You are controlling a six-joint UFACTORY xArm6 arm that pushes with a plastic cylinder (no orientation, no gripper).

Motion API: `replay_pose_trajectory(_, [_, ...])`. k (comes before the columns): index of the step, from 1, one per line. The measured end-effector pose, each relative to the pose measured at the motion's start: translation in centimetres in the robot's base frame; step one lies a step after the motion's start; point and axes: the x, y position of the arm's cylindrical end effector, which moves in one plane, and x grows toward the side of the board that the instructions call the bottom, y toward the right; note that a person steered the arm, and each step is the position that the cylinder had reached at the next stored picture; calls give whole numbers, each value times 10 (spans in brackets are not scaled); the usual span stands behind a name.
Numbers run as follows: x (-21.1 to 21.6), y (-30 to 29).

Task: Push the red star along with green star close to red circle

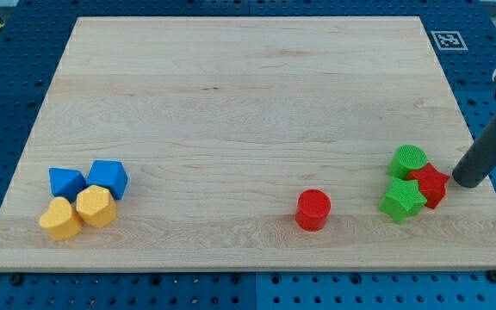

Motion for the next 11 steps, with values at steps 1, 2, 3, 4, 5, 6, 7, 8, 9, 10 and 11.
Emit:
replay_pose_trajectory(1, [0, -17])
replay_pose_trajectory(2, [0, -38])
replay_pose_trajectory(3, [0, -38])
replay_pose_trajectory(4, [14, -38])
replay_pose_trajectory(5, [33, -38])
replay_pose_trajectory(6, [34, -38])
replay_pose_trajectory(7, [35, -39])
replay_pose_trajectory(8, [37, -44])
replay_pose_trajectory(9, [37, -62])
replay_pose_trajectory(10, [37, -87])
replay_pose_trajectory(11, [37, -109])
